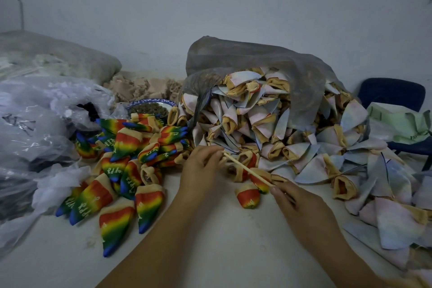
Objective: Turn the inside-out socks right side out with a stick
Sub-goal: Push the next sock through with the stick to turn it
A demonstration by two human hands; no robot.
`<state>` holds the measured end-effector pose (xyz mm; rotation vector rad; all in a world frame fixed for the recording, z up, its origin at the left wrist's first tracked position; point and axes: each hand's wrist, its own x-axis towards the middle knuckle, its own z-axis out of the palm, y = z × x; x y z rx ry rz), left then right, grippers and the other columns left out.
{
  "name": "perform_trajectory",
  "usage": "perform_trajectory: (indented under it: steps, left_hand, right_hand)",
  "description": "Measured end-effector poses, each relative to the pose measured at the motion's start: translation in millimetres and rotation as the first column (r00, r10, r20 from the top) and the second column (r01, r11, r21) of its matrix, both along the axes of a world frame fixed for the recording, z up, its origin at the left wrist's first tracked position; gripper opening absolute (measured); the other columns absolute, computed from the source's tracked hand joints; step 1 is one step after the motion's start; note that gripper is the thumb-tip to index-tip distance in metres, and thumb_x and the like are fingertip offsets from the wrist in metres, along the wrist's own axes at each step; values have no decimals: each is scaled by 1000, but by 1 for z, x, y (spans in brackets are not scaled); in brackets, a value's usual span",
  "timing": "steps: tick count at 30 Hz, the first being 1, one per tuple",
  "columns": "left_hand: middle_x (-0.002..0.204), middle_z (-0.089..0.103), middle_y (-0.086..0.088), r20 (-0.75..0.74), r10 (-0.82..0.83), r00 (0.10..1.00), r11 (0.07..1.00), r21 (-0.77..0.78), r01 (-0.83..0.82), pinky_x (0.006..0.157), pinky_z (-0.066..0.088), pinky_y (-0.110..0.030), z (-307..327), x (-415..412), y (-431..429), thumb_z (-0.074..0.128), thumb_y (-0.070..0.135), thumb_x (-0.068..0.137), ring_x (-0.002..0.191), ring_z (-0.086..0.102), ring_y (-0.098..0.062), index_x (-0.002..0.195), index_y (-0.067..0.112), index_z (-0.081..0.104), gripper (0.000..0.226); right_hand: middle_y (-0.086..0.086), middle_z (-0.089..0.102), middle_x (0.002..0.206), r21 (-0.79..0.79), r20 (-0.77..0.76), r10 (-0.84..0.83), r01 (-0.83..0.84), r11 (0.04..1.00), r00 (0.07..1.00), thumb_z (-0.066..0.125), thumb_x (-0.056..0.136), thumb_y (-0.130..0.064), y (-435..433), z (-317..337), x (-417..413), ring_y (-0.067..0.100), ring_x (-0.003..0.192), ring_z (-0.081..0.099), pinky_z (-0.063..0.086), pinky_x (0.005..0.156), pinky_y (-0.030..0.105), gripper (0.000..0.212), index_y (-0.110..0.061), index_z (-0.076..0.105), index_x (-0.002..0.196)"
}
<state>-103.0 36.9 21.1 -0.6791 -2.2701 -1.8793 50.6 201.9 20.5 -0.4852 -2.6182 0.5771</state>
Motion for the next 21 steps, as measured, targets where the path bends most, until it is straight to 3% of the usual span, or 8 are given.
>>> perform_trajectory:
  steps: [3, 5, 7, 11, 14, 17, 21]
  left_hand:
    - [110, 63, 1, 178, -151, 972, 964, 243, 105, 77, 58, -28, 5, 8, 4, 58, 14, 98, 94, 66, -5, 87, 39, 75, 32]
    - [111, 65, -4, 235, -200, 951, 939, 325, 117, 75, 59, -27, 6, 12, 6, 58, 12, 97, 92, 69, -7, 82, 37, 78, 36]
    - [103, 70, 0, 266, -191, 945, 935, 343, 93, 78, 59, -27, 8, 14, 6, 59, 15, 97, 92, 70, -9, 82, 37, 78, 32]
    - [93, 76, 4, 375, -230, 898, 877, 479, 25, 71, 57, -19, 12, 14, 6, 58, 20, 98, 90, 73, -14, 91, 25, 77, 20]
    - [94, 77, -1, 383, -235, 893, 862, 507, 10, 73, 57, -20, 13, 11, 5, 57, 21, 98, 92, 73, -15, 98, 17, 76, 20]
    - [93, 77, -1, 385, -241, 891, 853, 521, 6, 75, 57, -20, 12, 10, 4, 60, 17, 96, 92, 73, -14, 95, 21, 76, 17]
    - [99, 76, 7, 367, -236, 900, 867, 498, 24, 78, 57, -20, 11, 8, 2, 59, 14, 97, 95, 71, -8, 95, 26, 76, 22]
  right_hand:
    - [-12, 55, 67, 18, 13, -2, 2, 1000, 1000, 45, 93, -48, 0, -1, -1, 4, 65, 51, 33, 54, 12, 23, -33, 63, 96]
    - [-11, 57, 69, 32, 0, -8, 8, 999, 1000, 45, 93, -48, 0, -1, -1, 5, 66, 53, 33, 54, 14, 25, -32, 64, 96]
    - [-10, 59, 70, 55, -10, -16, 17, 998, 1000, 45, 93, -48, 0, 0, -1, 7, 67, 55, 34, 54, 16, 26, -32, 65, 96]
    - [-9, 64, 75, 102, 3, -29, 28, 994, 1000, 45, 93, -51, -1, 1, 1, 7, 70, 57, 38, 57, 22, 25, -36, 65, 97]
    - [-7, 66, 76, 97, 3, -25, 25, 995, 1000, 46, 92, -51, -3, 2, 1, 7, 68, 57, 40, 58, 23, 25, -36, 65, 95]
    - [-8, 63, 71, 69, -35, -34, 36, 997, 999, 46, 91, -51, -3, 3, 1, 7, 65, 55, 38, 55, 21, 25, -35, 65, 92]
    - [-9, 66, 80, 108, -6, -23, 24, 994, 1000, 43, 91, -54, -6, 5, 1, 7, 72, 59, 39, 59, 21, 27, -38, 65, 99]
